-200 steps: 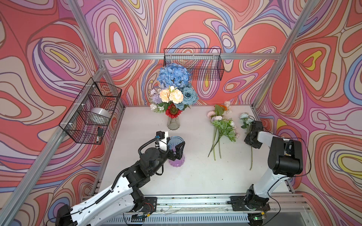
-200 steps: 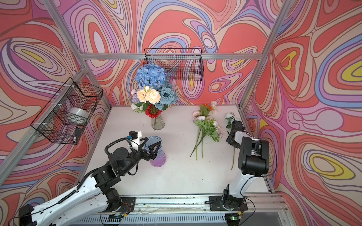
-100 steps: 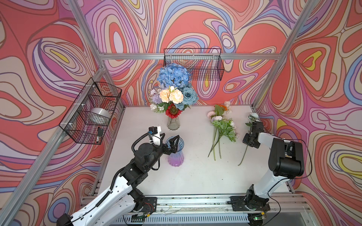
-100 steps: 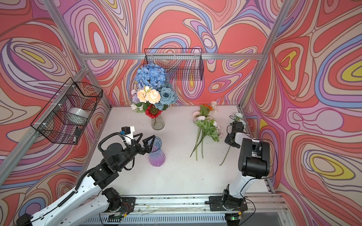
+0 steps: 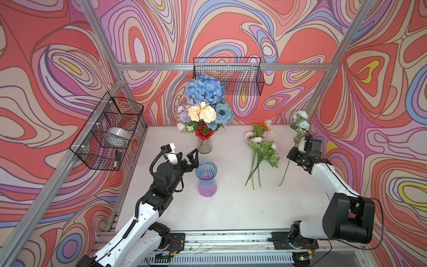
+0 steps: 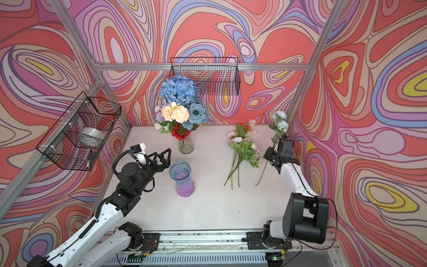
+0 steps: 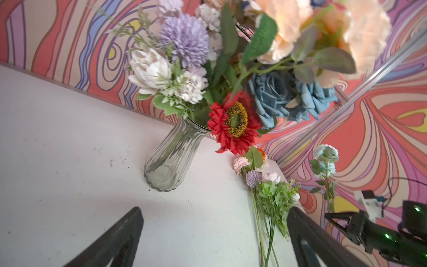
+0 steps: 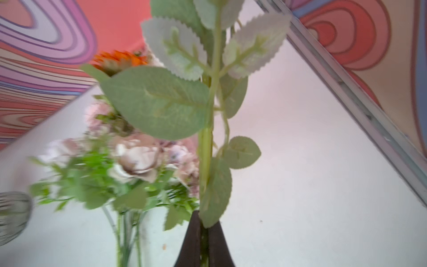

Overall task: Arrange flowers in a vase
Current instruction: Pick up the flower from the top-right of the table, then place the flower in the vase.

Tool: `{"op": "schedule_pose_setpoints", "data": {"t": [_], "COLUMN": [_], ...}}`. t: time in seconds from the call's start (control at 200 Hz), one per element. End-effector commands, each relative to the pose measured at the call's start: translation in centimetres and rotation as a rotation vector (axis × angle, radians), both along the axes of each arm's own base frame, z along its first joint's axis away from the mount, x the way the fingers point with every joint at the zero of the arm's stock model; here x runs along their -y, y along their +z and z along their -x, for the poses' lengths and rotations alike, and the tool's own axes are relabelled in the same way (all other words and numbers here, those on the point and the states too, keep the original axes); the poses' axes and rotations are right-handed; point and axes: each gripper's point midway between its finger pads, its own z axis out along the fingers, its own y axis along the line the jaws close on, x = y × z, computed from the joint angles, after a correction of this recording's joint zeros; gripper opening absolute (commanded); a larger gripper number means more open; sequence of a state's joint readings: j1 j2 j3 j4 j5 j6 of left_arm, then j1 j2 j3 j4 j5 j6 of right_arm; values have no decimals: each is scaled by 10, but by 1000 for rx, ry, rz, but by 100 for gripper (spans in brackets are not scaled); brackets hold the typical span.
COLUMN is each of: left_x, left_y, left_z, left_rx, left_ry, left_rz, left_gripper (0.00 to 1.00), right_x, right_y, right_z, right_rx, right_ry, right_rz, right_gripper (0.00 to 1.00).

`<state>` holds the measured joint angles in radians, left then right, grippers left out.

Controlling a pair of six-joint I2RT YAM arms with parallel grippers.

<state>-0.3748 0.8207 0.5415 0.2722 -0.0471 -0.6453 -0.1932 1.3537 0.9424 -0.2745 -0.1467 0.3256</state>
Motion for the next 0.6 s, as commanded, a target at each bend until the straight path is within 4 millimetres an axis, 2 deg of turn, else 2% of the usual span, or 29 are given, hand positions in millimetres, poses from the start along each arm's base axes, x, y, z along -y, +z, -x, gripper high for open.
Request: {"op": "schedule_pose_setpoints", "data": {"t": [0.0,0.17,0.341,0.461,0.596], "left_x": [-11,-29,-39,-38,-30], "left_y": [-25,-58,-85,-93,-90], "left_z": [-4,-8,-8,-8,-10], "left_rx": [-65,-146,-211,-241,-242], "left_ry": [19,61,89,79,28], "left_rz": [137,247,292,285,255], "left_gripper": [100,100,100,100,100], "right_x": [-41,-109,-181,-229,-287], "right_y": [69,151,222,258,290], "right_z": [-11,-3,19,39,67], "right_rx": [223,438,644,760,906], "right_ry": [138,340,554,703,887], "right_rz": [-103,-106,-115,-131,-170], "right_gripper": [0,0,0,0,0]}}
